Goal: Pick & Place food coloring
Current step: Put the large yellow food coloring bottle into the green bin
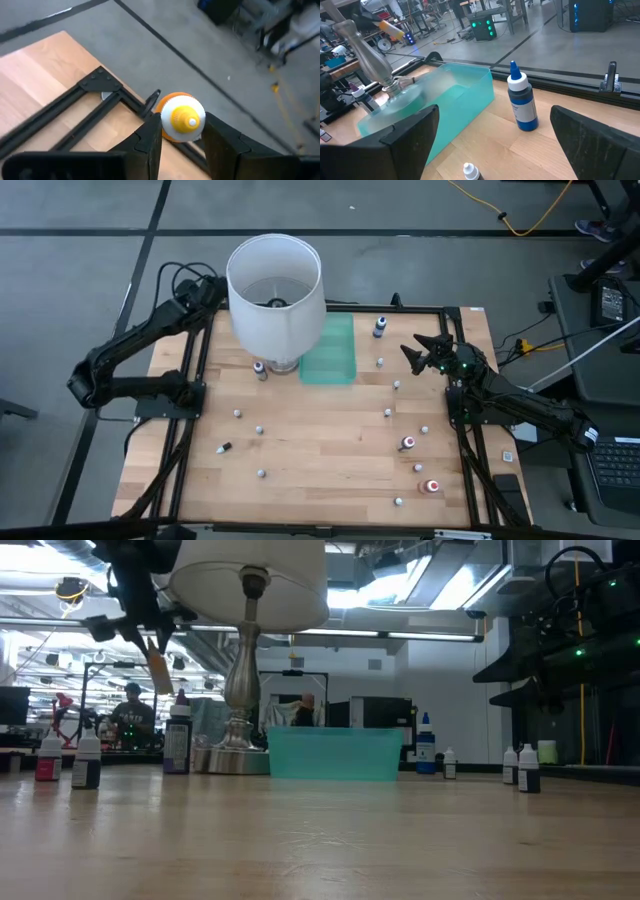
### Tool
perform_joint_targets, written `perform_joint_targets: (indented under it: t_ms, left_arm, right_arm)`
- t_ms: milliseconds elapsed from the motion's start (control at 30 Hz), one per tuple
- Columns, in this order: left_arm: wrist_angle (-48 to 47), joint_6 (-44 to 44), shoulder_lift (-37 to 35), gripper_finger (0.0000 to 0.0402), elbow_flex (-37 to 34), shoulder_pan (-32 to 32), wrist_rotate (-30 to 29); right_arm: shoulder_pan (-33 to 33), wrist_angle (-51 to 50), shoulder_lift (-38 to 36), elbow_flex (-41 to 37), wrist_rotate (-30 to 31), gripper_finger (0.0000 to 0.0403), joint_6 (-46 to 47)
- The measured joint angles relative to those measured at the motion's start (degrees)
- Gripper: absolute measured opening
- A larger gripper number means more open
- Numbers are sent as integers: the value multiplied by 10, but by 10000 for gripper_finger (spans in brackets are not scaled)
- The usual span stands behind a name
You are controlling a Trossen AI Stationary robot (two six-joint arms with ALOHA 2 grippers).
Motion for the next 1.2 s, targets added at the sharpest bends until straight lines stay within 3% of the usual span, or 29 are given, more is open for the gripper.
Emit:
perform_joint_targets:
  t_ms: [300,800,933,1200]
  left_arm:
    - [-32,-112,-17,110,0,-7,-42]
    - [-38,-308,-27,110,0,6,-53]
    - [-30,-319,-46,110,0,6,-80]
    - [6,-286,-82,110,0,21,-80]
  right_arm:
    - [0,0,0,0,0,382,0]
    - [0,0,0,0,0,382,0]
    - [0,0,0,0,0,382,0]
    - [0,0,0,0,0,382,0]
